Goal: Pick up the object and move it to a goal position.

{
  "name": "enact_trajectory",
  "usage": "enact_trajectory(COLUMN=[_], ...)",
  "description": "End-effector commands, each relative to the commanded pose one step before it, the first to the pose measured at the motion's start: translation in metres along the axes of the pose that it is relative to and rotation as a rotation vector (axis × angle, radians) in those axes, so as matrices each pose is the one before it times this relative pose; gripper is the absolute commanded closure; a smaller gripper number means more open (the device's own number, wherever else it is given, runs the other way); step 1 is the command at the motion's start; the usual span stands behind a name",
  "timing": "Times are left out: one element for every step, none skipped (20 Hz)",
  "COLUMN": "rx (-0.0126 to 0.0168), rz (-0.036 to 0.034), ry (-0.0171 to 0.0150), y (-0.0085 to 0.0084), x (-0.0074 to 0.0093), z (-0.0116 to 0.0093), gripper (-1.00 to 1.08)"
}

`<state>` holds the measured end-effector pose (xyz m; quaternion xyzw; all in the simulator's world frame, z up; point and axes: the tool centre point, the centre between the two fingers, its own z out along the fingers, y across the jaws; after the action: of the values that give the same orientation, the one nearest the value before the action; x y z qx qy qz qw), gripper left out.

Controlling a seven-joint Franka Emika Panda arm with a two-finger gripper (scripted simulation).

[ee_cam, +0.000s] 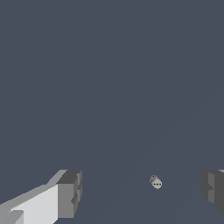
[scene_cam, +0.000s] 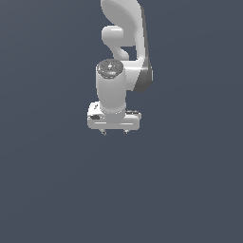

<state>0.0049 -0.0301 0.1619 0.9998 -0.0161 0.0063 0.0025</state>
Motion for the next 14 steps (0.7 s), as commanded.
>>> enact_trajectory(rx=[0.00000,-0.00033,-0.00112,-0.00186,-0.00269,-0.00337,-0.00304,-0.00255,-0.00198,-0.00138,-0.00054,0.00000,0.00058,0.00028], rz=[0.00000,0.00017,0.00066,0.00117,0.00189,0.00276,0.00301,0.00314,0.00317,0.00315,0.00241,0.00000,-0.00079,-0.00229], ry=[0.00000,0.00058,0.00201,0.00330,0.00470,0.00579,0.00515,0.00429,0.00336,0.00241,0.00104,0.00000,-0.00097,-0.00063], y=[0.00001,0.00067,0.00207,0.00348,0.00496,0.00612,0.00544,0.00448,0.00345,0.00234,0.00088,-0.00069,-0.00033,-0.00043], x=[0.00000,0.00017,0.00047,0.00079,0.00112,0.00138,0.00125,0.00108,0.00091,0.00071,0.00040,-0.00004,-0.00020,-0.00032], z=[0.00000,-0.00032,-0.00114,-0.00188,-0.00272,-0.00341,-0.00312,-0.00269,-0.00221,-0.00170,-0.00088,-0.00010,0.00071,0.00065], gripper=[-0.92,-0.92,-0.92,-0.92,-0.92,-0.92,-0.92,-0.92,-0.92,-0.92,-0.92,-0.92,-0.92,-0.92])
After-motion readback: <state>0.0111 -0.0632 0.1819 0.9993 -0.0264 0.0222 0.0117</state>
